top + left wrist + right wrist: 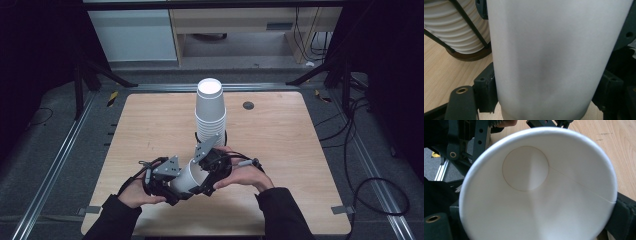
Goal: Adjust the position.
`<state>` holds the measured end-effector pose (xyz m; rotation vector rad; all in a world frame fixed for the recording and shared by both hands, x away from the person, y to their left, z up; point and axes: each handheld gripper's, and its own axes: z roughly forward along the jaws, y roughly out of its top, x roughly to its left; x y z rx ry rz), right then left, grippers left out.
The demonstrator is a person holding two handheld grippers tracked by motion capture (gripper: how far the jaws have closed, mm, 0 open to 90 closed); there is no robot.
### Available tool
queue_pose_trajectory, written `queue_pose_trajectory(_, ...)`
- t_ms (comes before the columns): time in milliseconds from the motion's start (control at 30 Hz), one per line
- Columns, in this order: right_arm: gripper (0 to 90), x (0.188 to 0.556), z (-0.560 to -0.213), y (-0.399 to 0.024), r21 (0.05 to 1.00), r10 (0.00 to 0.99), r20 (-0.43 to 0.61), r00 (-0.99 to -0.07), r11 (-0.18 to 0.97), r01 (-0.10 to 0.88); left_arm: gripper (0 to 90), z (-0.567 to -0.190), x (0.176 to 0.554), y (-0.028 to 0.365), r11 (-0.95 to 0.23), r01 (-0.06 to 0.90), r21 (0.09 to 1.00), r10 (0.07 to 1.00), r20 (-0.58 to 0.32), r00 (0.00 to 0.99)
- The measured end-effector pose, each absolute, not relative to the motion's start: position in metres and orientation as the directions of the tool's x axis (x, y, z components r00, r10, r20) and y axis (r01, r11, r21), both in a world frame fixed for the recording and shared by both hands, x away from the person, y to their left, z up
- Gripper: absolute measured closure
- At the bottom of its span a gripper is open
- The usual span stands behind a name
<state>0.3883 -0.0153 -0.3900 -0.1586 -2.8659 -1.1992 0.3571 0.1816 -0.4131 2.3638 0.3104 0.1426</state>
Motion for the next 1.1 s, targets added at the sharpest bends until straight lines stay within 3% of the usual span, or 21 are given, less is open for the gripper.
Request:
queue_pose_trajectory(367,3.7,0.388,-0.39,-0.021,0.754,0.094,0.069,-0.993,0.648,0.114,22.8,-0.412,0.358,0.185,-0.686,0.189,0.703,0.273,0.008,0.962)
queue_pose_trajectory(1100,3.1,0.382,-0.383,-0.086,0.871,0.255,0.086,-0.963,0.45,0.197,22.6,-0.414,0.366,0.194,-0.612,0.237,0.754,0.344,-0.016,0.939)
